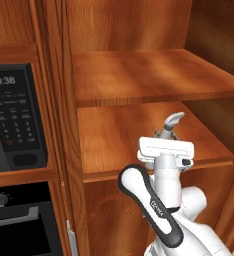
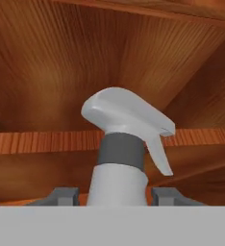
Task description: Grab the spray bottle from the cabinet, then place it next to the cutting board for sanitizing. Then grab the dish brush from the countertop next to the sink and place it next to the cutting board.
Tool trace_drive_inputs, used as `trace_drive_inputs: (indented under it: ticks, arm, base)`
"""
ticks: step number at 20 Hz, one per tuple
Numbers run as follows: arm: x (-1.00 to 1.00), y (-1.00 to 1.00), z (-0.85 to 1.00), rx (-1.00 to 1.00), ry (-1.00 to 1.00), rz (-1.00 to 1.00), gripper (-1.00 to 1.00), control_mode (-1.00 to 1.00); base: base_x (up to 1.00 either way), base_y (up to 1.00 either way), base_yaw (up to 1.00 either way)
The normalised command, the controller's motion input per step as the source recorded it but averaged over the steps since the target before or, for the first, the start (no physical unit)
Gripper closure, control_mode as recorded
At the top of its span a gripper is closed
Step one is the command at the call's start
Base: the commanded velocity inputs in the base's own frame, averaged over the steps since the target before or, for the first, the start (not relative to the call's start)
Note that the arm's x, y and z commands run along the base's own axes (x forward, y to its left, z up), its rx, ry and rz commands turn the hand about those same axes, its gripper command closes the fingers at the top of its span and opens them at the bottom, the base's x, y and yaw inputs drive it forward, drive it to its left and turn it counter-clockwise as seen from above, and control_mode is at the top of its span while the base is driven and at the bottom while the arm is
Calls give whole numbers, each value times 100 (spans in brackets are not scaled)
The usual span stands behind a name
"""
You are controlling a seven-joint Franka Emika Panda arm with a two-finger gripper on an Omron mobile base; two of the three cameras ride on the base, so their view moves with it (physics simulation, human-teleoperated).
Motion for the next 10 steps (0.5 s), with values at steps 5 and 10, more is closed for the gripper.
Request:
trace_drive_inputs:
  ticks: [5, 10]
  arm:
    - [-91, -35, 22, 3, -15, 0, 100, -100]
    - [-98, -41, 52, 6, -26, 0, 100, -100]
  base:
    - [0, 0, 0]
    - [0, 0, 0]
